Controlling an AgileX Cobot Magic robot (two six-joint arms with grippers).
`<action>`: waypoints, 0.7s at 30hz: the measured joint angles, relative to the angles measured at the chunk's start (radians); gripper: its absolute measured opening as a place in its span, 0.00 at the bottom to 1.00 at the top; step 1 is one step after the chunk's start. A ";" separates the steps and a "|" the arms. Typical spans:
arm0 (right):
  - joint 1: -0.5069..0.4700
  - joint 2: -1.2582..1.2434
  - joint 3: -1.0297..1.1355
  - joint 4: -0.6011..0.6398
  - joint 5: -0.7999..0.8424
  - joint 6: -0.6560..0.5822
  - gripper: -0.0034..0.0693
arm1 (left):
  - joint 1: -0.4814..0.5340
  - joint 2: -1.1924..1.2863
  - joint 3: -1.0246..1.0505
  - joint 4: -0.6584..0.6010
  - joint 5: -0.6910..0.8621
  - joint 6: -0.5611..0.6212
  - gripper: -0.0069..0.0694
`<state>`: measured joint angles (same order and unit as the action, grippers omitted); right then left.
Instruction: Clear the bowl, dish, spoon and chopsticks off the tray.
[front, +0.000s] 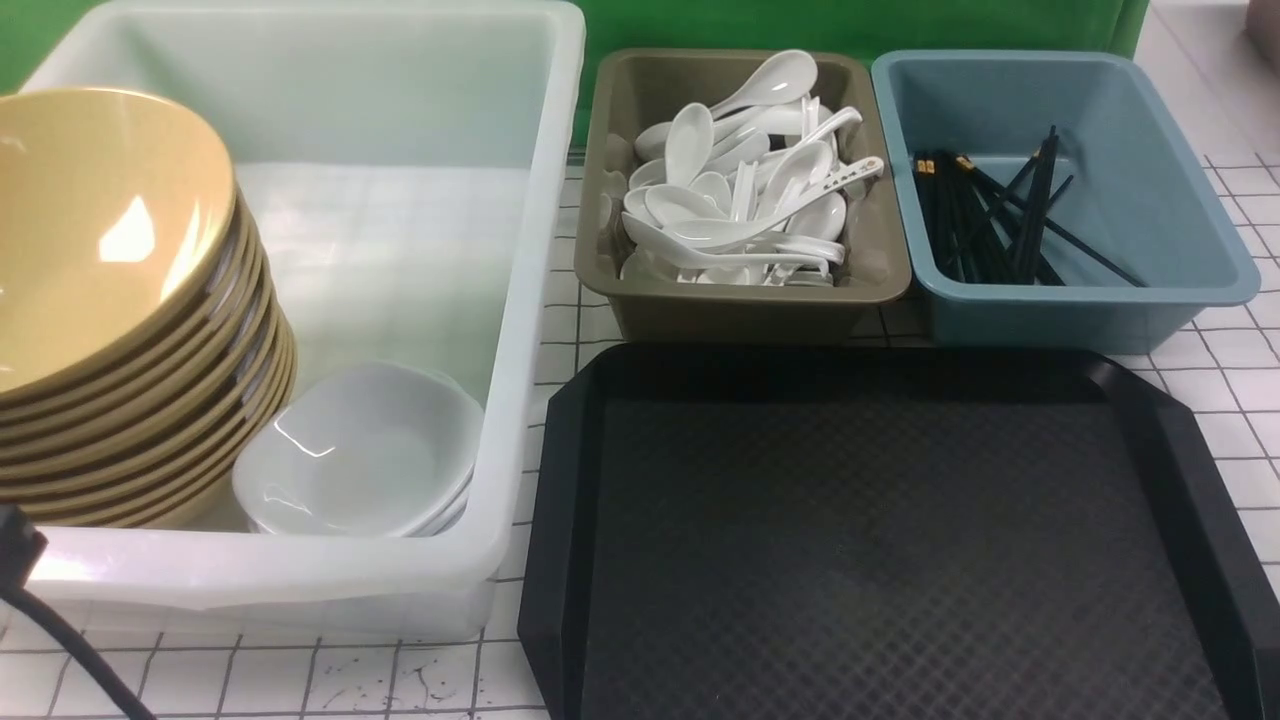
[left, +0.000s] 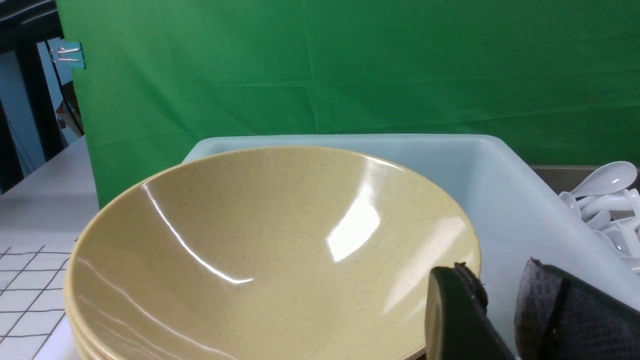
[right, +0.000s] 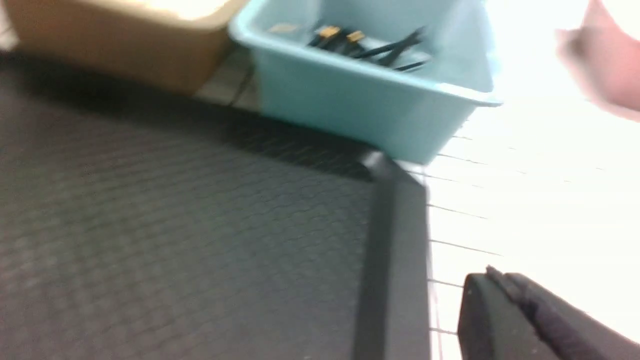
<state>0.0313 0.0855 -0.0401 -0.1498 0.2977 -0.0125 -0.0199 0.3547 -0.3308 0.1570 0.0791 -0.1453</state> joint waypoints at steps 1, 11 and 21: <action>-0.014 -0.045 0.026 0.000 0.000 0.013 0.10 | 0.000 0.000 0.000 0.000 0.002 0.000 0.27; -0.041 -0.097 0.068 0.002 0.000 0.055 0.10 | 0.000 0.000 0.000 0.000 0.011 0.000 0.27; -0.041 -0.097 0.068 0.002 0.007 0.059 0.10 | 0.000 0.000 0.000 0.000 0.011 0.000 0.27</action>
<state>-0.0094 -0.0113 0.0282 -0.1473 0.3050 0.0467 -0.0199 0.3547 -0.3308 0.1570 0.0905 -0.1453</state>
